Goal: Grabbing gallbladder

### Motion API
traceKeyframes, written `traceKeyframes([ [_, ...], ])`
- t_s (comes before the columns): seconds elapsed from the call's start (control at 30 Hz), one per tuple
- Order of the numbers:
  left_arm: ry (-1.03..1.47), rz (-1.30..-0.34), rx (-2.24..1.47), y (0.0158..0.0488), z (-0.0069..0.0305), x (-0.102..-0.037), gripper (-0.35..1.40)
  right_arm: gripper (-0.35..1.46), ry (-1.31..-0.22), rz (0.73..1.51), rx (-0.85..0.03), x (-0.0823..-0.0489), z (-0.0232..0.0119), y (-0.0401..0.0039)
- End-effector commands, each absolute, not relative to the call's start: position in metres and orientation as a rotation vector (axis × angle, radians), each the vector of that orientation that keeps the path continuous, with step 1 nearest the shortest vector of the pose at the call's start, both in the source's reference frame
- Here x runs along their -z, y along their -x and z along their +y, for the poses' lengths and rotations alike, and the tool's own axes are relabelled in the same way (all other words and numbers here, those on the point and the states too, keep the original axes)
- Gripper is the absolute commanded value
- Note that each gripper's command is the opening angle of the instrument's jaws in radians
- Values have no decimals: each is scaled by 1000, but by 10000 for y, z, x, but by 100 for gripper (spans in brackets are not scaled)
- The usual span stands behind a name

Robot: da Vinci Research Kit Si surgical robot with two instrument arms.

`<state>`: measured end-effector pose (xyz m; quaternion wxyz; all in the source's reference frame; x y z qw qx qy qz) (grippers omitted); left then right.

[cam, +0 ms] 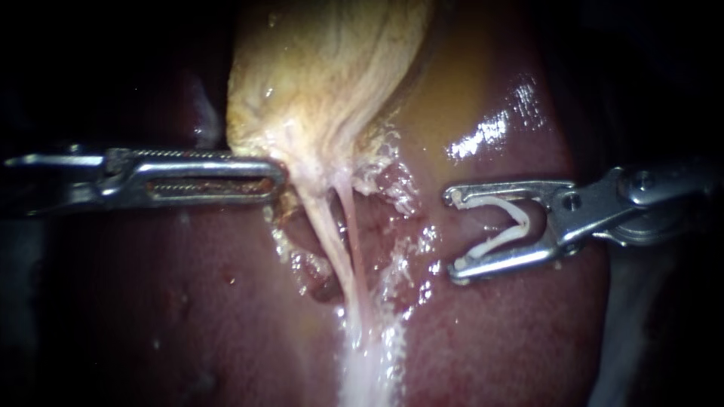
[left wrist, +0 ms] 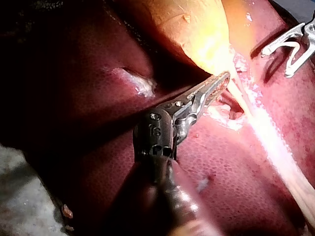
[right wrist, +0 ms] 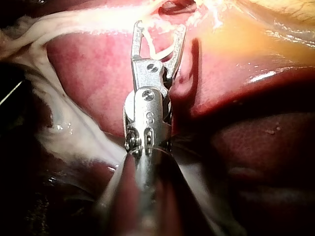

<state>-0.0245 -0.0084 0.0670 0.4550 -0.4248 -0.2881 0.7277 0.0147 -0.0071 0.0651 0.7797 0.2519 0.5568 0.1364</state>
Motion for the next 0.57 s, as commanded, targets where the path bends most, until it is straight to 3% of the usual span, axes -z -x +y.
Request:
traceKeyframes([
  [0.03, 1049, -713, -1797, 246, -84, -669, -35, 49, -544, 1203, -295, -652, -71, -147],
  [0.57, 1051, -717, -1799, 246, -81, -675, -35, 49, -544, 1203, -295, -652, -71, -146],
])
